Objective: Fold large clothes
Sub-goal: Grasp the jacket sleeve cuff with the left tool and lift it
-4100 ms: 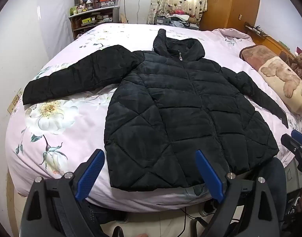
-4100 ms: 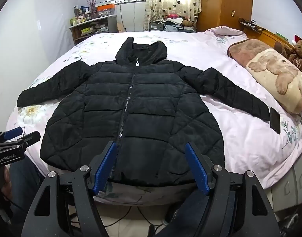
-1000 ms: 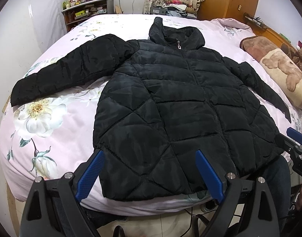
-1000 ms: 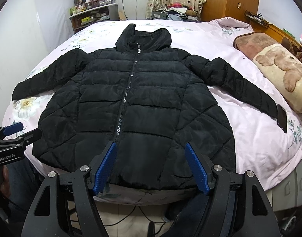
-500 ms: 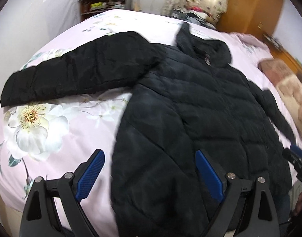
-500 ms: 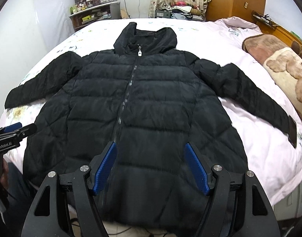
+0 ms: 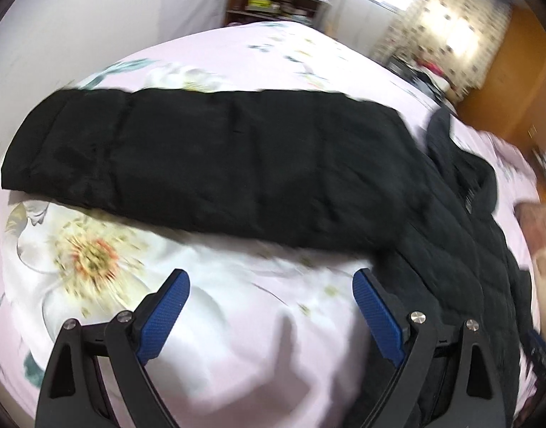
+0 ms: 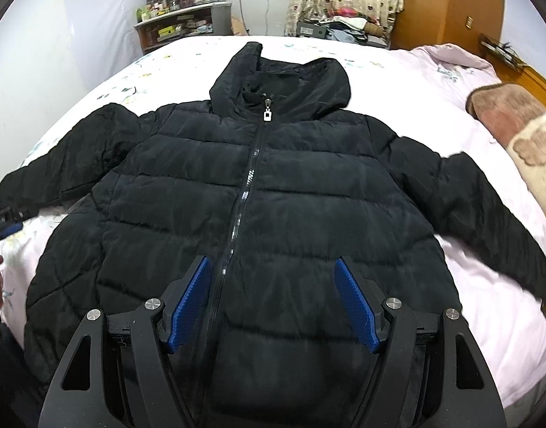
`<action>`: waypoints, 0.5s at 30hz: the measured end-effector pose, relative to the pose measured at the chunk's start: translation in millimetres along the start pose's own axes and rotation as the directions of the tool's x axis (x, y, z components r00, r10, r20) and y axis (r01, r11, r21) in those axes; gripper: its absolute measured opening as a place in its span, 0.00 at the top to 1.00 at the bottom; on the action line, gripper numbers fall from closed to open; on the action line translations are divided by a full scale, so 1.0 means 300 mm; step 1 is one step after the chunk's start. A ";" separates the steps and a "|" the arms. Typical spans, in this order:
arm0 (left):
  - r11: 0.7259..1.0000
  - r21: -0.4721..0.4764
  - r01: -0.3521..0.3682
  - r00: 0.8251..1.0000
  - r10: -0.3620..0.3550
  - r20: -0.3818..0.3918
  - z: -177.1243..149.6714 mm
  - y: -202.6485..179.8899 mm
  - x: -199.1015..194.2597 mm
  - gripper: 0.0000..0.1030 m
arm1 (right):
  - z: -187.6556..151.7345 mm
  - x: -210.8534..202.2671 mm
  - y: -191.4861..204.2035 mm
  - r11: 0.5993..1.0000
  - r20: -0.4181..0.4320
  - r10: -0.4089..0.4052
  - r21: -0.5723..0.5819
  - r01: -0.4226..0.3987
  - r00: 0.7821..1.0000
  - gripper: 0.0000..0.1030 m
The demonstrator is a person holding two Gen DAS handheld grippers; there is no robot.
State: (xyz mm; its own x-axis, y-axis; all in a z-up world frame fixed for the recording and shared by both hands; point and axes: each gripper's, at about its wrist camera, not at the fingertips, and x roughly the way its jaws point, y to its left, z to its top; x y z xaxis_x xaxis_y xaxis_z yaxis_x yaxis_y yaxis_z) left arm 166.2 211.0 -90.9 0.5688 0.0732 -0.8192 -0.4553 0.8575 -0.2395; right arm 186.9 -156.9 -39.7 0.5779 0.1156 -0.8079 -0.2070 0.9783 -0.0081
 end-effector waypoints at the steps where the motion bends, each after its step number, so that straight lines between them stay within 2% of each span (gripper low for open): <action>1: 1.000 -0.025 -0.005 1.000 0.005 0.001 0.009 0.024 0.010 0.09 | 0.009 0.012 0.003 1.000 -0.001 -0.002 -0.005 0.002 1.000 0.31; 6: 0.985 -0.172 -0.020 1.000 0.022 0.011 0.045 0.145 0.063 0.09 | 0.048 0.064 0.007 1.000 -0.008 -0.005 -0.021 0.005 1.000 0.31; 10: 0.964 -0.267 0.006 0.999 0.006 0.046 0.064 0.219 0.077 0.14 | 0.073 0.110 0.004 1.000 -0.021 -0.004 -0.022 0.004 1.000 0.31; 13: 0.957 -0.288 -0.025 0.996 0.049 0.077 0.093 0.239 0.089 0.23 | 0.084 0.142 -0.005 1.000 -0.029 -0.004 -0.016 0.003 1.000 0.31; 15: 0.958 -0.281 -0.047 0.993 0.074 0.087 0.110 0.251 0.096 0.35 | 0.086 0.156 -0.015 1.000 -0.028 -0.002 -0.006 0.001 1.000 0.31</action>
State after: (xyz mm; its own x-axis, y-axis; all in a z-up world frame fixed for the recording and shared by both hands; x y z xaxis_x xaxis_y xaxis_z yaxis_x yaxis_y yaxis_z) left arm 170.9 294.5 -115.6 0.5907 0.1803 -0.7865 -0.6558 0.6752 -0.3377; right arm 235.3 -151.4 -62.4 0.5559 0.1092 -0.8241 -0.2108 0.9775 -0.0126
